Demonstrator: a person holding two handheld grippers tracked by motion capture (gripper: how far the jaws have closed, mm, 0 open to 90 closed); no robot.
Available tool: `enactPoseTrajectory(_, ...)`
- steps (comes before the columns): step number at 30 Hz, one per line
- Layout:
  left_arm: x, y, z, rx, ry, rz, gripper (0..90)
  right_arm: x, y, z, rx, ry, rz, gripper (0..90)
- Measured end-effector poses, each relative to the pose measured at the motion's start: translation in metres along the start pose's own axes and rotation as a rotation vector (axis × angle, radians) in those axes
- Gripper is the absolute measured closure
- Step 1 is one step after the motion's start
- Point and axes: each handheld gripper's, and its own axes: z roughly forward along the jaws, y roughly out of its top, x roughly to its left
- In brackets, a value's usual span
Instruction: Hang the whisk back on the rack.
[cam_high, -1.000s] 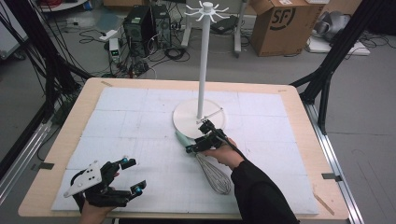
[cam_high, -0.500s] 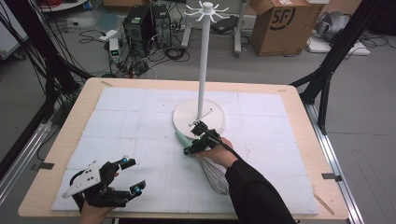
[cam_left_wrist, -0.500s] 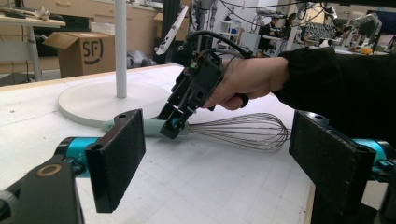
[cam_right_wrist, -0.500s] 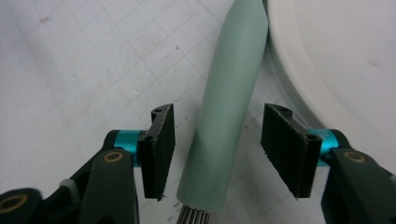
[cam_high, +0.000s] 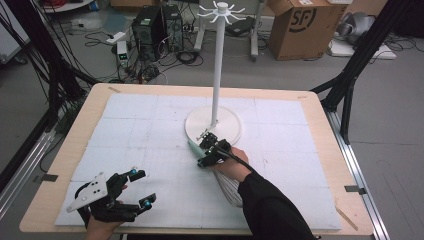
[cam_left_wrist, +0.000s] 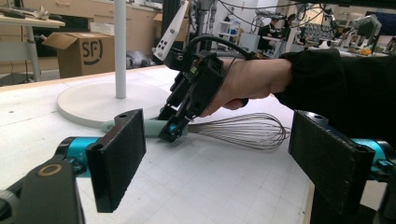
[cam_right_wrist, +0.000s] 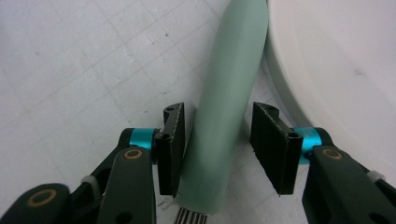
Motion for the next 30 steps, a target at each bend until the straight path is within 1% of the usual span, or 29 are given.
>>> enactPoseTrajectory(1,0.000,0.000,0.000,0.000,0.001,-0.001,19.6,0.000,0.000,0.000,0.003,-0.006,-0.010,59.1)
enactPoseTrajectory(2,0.000,0.000,0.000,0.000,0.001,-0.002,19.6,0.001,0.001,0.000,0.001,-0.010,-0.008,61.3)
enactPoseTrajectory(3,0.000,0.000,0.000,0.000,0.002,-0.001,19.7,0.000,0.001,0.000,0.003,-0.014,-0.007,62.6)
enactPoseTrajectory(5,0.000,0.000,0.000,-0.001,0.000,-0.003,19.7,-0.002,0.001,0.000,0.005,-0.013,-0.002,68.1)
enactPoseTrajectory(6,0.000,0.000,0.000,0.000,0.000,-0.002,19.8,-0.004,0.001,-0.001,0.006,-0.006,0.004,69.0)
enactPoseTrajectory(8,0.000,0.000,-0.001,0.000,0.000,-0.003,19.8,-0.010,0.001,-0.001,-0.001,0.035,0.032,69.1)
enactPoseTrajectory(10,0.001,0.000,-0.001,0.001,0.001,-0.004,19.9,-0.014,0.001,-0.002,-0.006,0.064,0.067,69.2)
enactPoseTrajectory(13,0.001,0.000,0.000,0.003,0.002,-0.004,20.0,-0.018,0.000,-0.003,-0.007,0.106,0.087,69.3)
enactPoseTrajectory(14,0.001,0.000,0.000,0.003,0.003,-0.005,20.0,-0.019,0.000,-0.003,-0.014,0.118,0.087,69.4)
enactPoseTrajectory(16,0.001,0.000,0.000,0.004,0.005,-0.005,20.0,-0.019,0.000,-0.007,-0.017,0.122,0.089,69.4)
enactPoseTrajectory(17,0.001,0.000,0.000,0.004,0.007,-0.006,20.0,-0.019,0.000,-0.009,-0.035,0.130,0.084,69.4)
enactPoseTrajectory(19,0.001,0.000,0.000,0.003,0.007,-0.007,20.0,-0.020,0.000,-0.015,-0.057,0.156,0.096,69.4)
enactPoseTrajectory(21,0.001,0.000,-0.001,0.001,0.006,-0.005,20.0,-0.022,-0.001,-0.023,-0.107,0.177,0.082,69.4)
enactPoseTrajectory(22,0.000,0.000,-0.001,-0.008,0.004,-0.007,20.1,-0.022,-0.001,-0.027,-0.137,0.190,0.079,69.5)
enactPoseTrajectory(24,0.000,0.001,-0.003,-0.038,-0.011,0.000,20.4,-0.023,-0.002,-0.037,-0.188,0.210,0.077,69.5)
enactPoseTrajectory(26,-0.001,0.001,-0.004,-0.064,-0.014,0.000,20.8,-0.024,-0.003,-0.046,-0.239,0.222,0.073,69.5)
enactPoseTrajectory(28,0.000,0.001,-0.005,-0.063,-0.011,-0.002,20.8,-0.026,-0.004,-0.055,-0.281,0.233,0.072,69.5)
enactPoseTrajectory(30,0.000,0.001,-0.004,-0.061,-0.010,-0.003,20.8,-0.030,-0.006,-0.062,-0.317,0.243,0.084,69.5)
